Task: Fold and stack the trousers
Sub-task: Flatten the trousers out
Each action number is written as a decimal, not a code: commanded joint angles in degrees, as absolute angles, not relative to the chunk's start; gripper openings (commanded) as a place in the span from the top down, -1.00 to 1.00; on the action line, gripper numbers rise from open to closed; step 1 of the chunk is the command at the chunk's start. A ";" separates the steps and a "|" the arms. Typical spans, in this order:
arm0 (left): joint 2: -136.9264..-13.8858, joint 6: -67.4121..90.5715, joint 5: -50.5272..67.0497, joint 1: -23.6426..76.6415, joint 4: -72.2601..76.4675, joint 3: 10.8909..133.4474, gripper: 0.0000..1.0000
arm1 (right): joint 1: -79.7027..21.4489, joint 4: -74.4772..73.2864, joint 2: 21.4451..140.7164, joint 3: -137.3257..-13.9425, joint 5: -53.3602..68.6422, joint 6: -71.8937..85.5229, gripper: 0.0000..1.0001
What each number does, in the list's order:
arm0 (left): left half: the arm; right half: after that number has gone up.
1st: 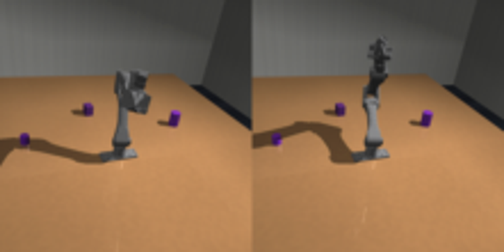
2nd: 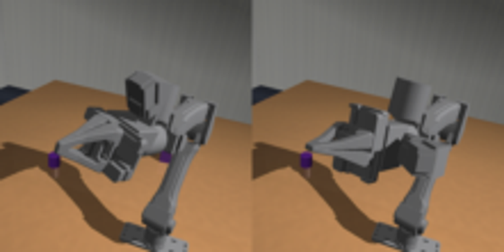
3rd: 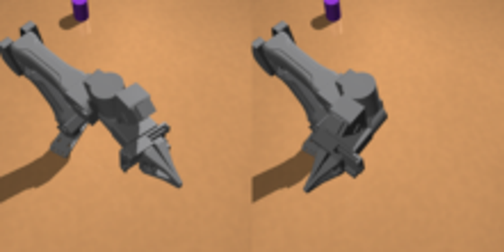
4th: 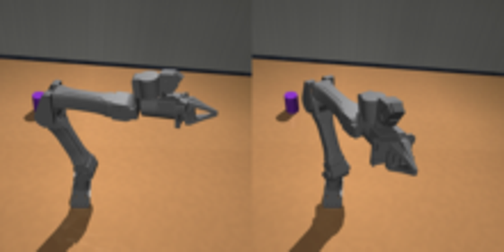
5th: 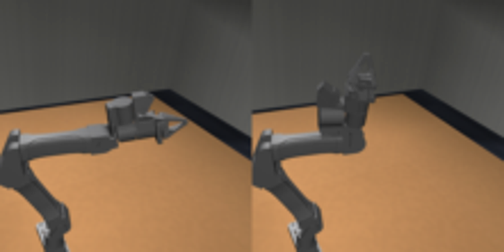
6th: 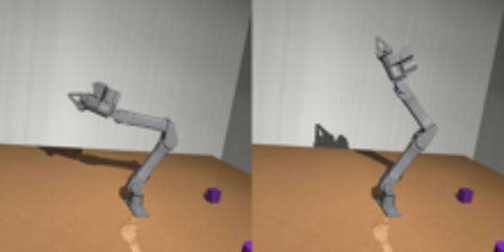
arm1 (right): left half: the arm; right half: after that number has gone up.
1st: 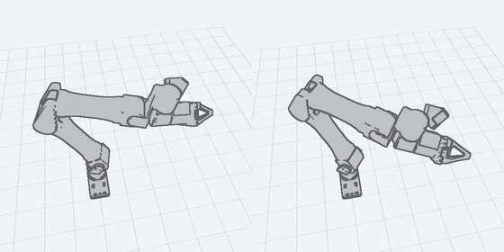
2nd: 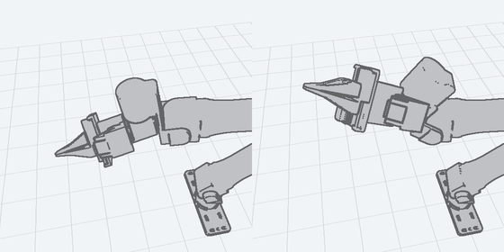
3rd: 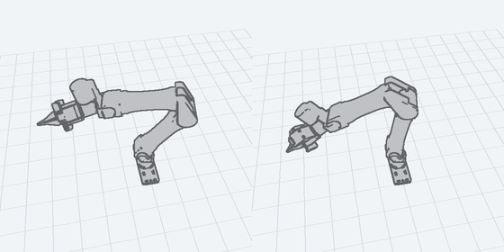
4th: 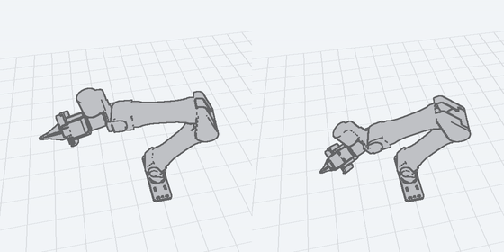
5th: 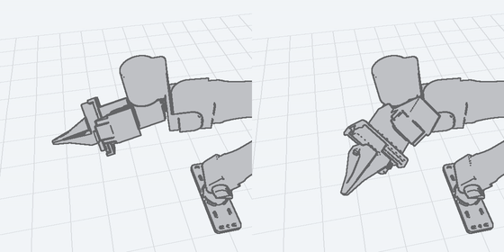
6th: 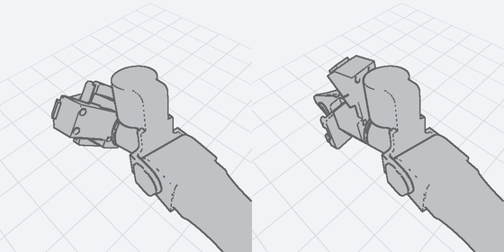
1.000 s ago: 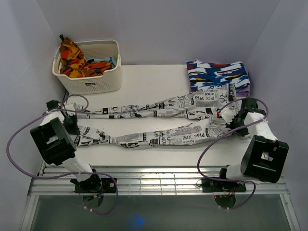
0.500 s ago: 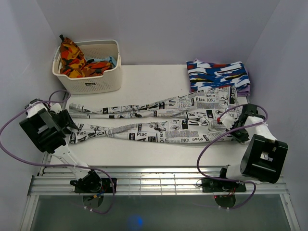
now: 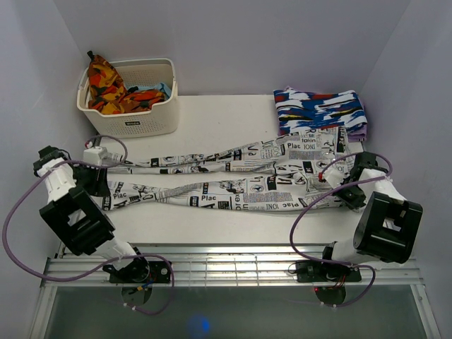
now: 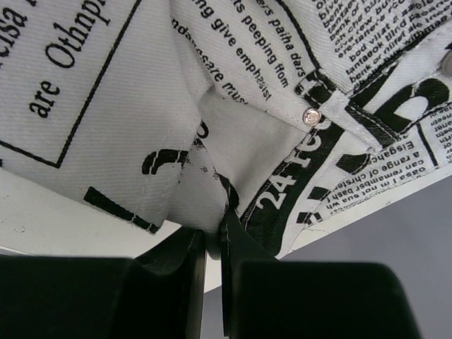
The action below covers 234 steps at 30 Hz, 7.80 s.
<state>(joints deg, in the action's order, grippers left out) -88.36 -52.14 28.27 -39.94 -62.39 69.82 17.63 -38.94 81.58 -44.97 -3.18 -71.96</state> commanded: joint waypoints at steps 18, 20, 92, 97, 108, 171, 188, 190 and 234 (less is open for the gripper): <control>-82.53 -72.95 7.65 -31.38 -37.86 44.99 0.58 | 17.93 -42.01 84.64 -51.77 -3.08 -73.21 0.84; -80.52 -72.95 8.69 -31.38 -42.25 47.45 0.77 | 18.02 -41.66 84.64 -51.51 -2.99 -73.47 0.85; -95.89 -36.94 27.08 -39.99 -54.00 71.20 -0.51 | 18.90 -39.11 87.45 -54.14 0.44 -67.23 0.84; -99.49 -33.14 27.33 -36.57 -47.48 67.77 -0.51 | 18.90 -38.58 86.84 -52.65 -1.65 -68.99 0.84; -103.27 -37.59 13.29 -33.31 -43.93 61.62 0.15 | 19.07 -38.41 85.52 -47.91 -5.10 -72.42 0.84; -108.18 -26.10 37.43 -32.78 -44.75 92.98 -0.38 | -17.38 -40.88 101.06 -74.80 3.61 -48.26 -0.07; -119.36 -25.92 48.95 -31.20 -48.95 96.42 -0.16 | -24.43 -30.85 113.29 -73.48 -2.64 -46.05 0.26; -118.40 -25.93 49.31 -31.20 -49.04 94.05 -0.05 | -24.52 -31.03 112.42 -73.13 -2.37 -45.97 0.38; -99.49 -14.32 34.11 -38.85 -37.54 78.42 -0.72 | -20.65 -39.73 109.24 -82.52 5.02 -38.76 -0.32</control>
<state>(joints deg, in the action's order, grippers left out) -101.62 -9.67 35.16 -39.16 -39.31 82.67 -20.43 -38.89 105.80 -80.23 4.36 -41.52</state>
